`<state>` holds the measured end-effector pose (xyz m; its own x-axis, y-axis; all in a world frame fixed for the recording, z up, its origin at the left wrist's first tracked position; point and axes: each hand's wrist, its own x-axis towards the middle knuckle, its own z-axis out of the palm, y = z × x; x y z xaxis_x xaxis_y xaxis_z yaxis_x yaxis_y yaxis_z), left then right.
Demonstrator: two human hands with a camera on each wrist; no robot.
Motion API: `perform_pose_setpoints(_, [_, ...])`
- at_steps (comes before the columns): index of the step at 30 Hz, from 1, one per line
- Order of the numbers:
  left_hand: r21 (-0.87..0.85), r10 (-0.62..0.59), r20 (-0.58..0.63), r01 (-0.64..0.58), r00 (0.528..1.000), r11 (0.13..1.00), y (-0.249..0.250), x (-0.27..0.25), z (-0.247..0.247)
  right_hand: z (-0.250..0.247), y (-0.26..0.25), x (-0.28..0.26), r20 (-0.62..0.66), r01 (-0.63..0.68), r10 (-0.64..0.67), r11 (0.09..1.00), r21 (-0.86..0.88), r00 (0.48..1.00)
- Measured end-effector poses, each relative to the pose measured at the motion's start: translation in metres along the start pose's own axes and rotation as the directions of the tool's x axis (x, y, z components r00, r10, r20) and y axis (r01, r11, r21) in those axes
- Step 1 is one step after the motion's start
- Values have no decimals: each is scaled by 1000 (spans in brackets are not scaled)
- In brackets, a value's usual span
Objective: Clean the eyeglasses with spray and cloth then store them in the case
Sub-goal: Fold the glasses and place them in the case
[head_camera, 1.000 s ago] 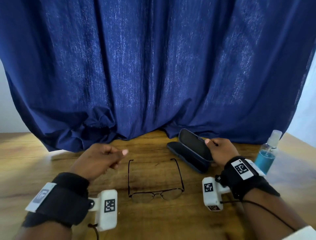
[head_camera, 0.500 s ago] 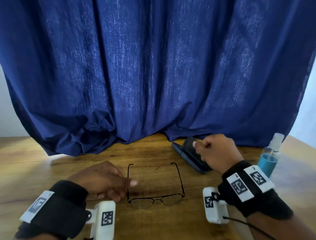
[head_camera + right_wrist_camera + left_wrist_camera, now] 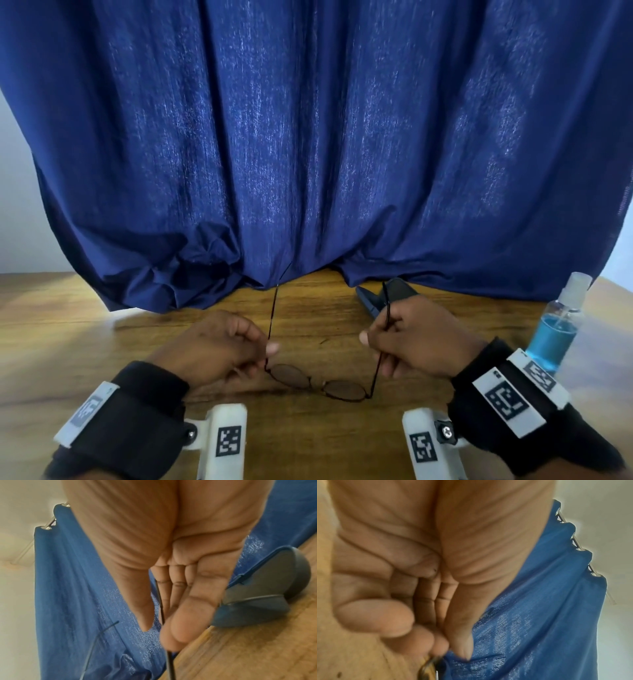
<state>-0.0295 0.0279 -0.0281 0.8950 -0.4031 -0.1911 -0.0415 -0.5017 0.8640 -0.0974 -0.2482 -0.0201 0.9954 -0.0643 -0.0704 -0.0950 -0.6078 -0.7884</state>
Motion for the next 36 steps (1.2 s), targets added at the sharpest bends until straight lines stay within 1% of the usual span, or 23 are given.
perform_pose_setpoints(4, [-151,69,-166,-94,984,984,-3,7,1,-4,1,4,-86,98,-84,979,177,993])
perform_pose_setpoints(7, [-291,109,-255,-184,961,939,-2,12,4,-2,3,8,-142,192,-162,952,239,977])
perform_pose_setpoints(9, [-330,136,-305,-238,943,913,-1,14,8,2,3,10,-198,237,-185,929,283,963])
perform_pose_setpoints(11, [-296,169,-377,-291,911,910,-1,15,12,7,5,12,-287,272,-186,917,294,940])
perform_pose_setpoints(14, [-147,272,-477,-381,836,913,0,15,18,13,7,16,-407,288,-152,910,298,901])
perform_pose_setpoints(16, [-90,334,-508,-435,794,896,3,14,19,15,7,16,-462,305,-135,898,317,876])
perform_pose_setpoints(18, [11,415,-502,-474,759,880,5,12,18,16,4,14,-497,332,-137,884,329,857])
perform_pose_setpoints(19, [85,461,-474,-482,750,872,6,12,17,16,3,12,-507,348,-142,875,337,850])
perform_pose_setpoints(21, [262,556,-357,-491,750,831,5,11,16,17,0,9,-516,379,-167,861,339,840])
perform_pose_setpoints(22, [339,579,-301,-483,757,807,4,11,16,18,-1,9,-520,391,-181,859,329,835])
perform_pose_setpoints(23, [382,583,-277,-469,764,796,3,11,16,19,-2,8,-524,401,-193,859,319,829])
perform_pose_setpoints(24, [392,576,-281,-455,768,799,3,11,15,19,-2,8,-528,408,-201,858,312,825])
perform_pose_setpoints(28, [327,514,-383,-408,768,852,5,11,16,19,0,10,-510,421,-253,873,246,822])
perform_pose_setpoints(30, [276,487,-437,-402,757,873,4,12,18,19,1,10,-474,408,-285,895,179,833])
perform_pose_setpoints(32, [224,482,-474,-428,737,876,3,13,16,17,1,10,-418,384,-302,914,128,857])
perform_pose_setpoints(34, [176,477,-496,-454,726,874,4,13,14,14,1,10,-359,363,-290,919,154,887])
perform_pose_setpoints(36, [117,465,-517,-478,719,870,6,12,14,9,4,12,-354,354,-261,907,229,898])
